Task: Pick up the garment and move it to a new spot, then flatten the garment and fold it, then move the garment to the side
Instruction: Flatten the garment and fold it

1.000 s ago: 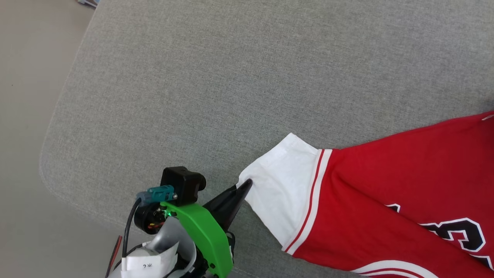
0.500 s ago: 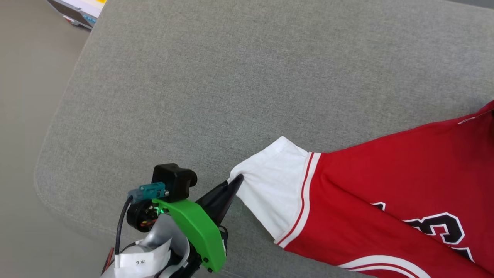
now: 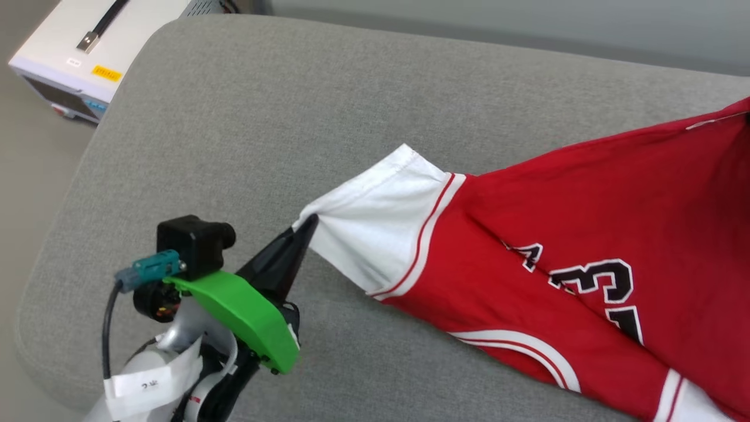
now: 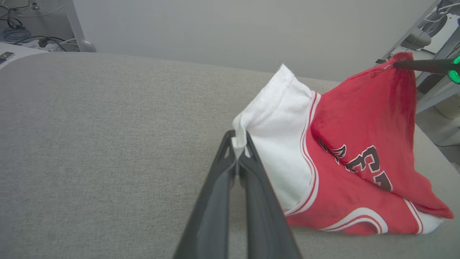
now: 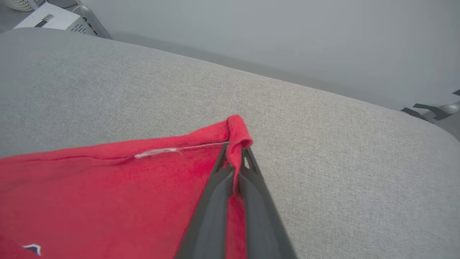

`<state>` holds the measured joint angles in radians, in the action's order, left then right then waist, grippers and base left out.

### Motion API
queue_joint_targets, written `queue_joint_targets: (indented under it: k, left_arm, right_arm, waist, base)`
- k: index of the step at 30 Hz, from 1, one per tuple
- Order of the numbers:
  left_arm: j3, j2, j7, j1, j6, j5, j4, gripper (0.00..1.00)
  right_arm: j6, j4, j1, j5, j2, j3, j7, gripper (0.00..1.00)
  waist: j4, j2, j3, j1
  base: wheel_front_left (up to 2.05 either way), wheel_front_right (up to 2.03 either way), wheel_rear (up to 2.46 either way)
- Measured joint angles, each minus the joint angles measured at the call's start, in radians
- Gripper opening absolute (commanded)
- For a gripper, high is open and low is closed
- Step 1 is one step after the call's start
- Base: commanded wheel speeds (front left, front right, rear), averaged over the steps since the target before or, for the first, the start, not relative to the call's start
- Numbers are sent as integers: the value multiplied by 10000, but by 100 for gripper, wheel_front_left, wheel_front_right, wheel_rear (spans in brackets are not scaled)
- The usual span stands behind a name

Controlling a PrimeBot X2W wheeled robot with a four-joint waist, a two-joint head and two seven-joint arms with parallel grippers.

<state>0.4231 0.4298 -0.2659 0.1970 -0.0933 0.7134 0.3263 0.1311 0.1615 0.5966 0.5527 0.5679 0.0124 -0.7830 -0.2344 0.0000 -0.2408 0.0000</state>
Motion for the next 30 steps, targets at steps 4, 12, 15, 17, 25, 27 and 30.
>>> queue_joint_targets:
  k: [4, 12, 15, 17, 25, 27, 30]
  left_arm:
    - [-493, 221, 69, 224, -274, -8, 280, 0]
    - [-1281, 499, 213, 1034, -690, -424, 974, 0]
    - [-1522, 608, 305, 1409, -727, -545, 1135, 0]
    - [-1883, 779, 502, 1948, -830, -777, 1296, 0]
    - [-2441, 1072, 909, 3366, -907, -1331, 1492, 0]
    - [-2499, 1150, 995, 3741, -899, -1507, 1484, 0]
    - [-2579, 1335, 1058, 4286, -880, -1829, 1453, 0]
  right_arm:
    - [0, -500, -1, 125, 54, -12, 328, 0]
    - [2, -1703, -9, 244, 15, -318, 886, 0]
    - [2, -2184, -10, 245, -52, -401, 1016, 0]
    - [2, -2778, -10, 244, -251, -477, 1143, 0]
    - [2, -3620, -6, 238, -667, -610, 1200, 0]
    - [2, -3751, -2, 236, -738, -648, 1204, 0]
    - [2, -3923, 29, 230, -830, -700, 1281, 0]
  waist:
    - [388, 0, 406, 0]
    - [1105, 0, 1128, -1]
    - [1344, 0, 1323, 0]
    - [1634, 0, 1530, 0]
    - [2128, 0, 1684, -1]
    - [2209, 0, 1637, -1]
    - [2299, 0, 1483, 0]
  base:
    - [0, 0, 0]
    - [0, 0, 0]
    - [0, 0, 0]
    - [0, 0, 0]
    - [0, 0, 0]
    - [0, 0, 0]
    - [0, 0, 0]
